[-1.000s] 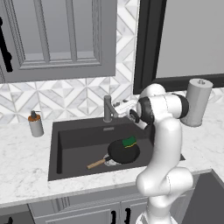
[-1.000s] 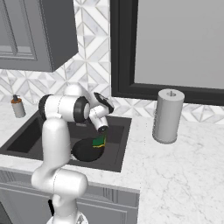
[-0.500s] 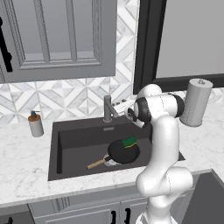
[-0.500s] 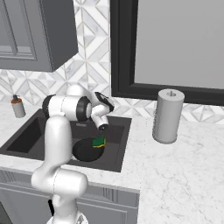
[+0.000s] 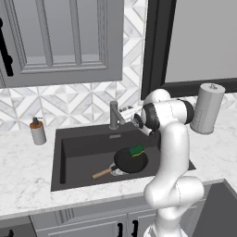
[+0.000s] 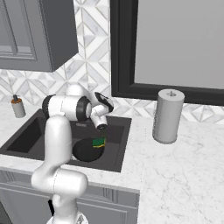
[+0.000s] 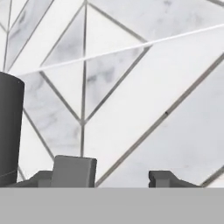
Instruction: Pick the pan and sponge and place them into the sink. Then turn on the water.
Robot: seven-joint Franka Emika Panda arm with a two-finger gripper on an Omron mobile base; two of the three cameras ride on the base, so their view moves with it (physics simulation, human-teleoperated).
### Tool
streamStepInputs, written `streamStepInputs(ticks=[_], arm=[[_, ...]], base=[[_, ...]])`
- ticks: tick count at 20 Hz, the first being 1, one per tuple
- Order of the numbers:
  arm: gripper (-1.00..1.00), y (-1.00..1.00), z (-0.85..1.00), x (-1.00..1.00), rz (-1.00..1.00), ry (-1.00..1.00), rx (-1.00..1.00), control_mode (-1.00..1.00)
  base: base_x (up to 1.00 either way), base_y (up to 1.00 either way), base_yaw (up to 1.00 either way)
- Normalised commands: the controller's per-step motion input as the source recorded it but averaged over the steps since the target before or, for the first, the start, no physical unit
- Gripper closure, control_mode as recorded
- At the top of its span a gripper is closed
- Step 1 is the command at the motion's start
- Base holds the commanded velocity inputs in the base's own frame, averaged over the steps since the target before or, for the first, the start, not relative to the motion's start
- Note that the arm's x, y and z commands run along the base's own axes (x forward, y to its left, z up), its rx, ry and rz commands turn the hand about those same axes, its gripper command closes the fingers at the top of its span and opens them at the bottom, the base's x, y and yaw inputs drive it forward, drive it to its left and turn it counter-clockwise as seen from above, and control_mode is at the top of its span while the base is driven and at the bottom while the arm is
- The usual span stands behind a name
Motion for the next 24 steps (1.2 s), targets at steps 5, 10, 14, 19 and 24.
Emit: streamStepInputs(ticks=[5, 10, 14, 19, 24], arm=[[1.00, -0.78, -0.27, 0.00, -0.17, -0.03, 0.02, -1.00], [1.00, -0.95, -0.23, 0.00, -0.19, 0.00, 0.06, -1.00], [1.00, -1.00, -0.29, 0.00, -0.14, 0.00, 0.13, -1.00], [1.00, -1.00, -0.28, 0.00, -0.01, 0.06, 0.26, -1.00], [1.00, -1.00, -0.45, 0.00, 0.00, 0.13, 0.28, -1.00]], base=[[0.00, 0.00, 0.00], [0.00, 0.00, 0.00], [0.00, 0.00, 0.00], [0.00, 0.00, 0.00], [0.00, 0.00, 0.00]])
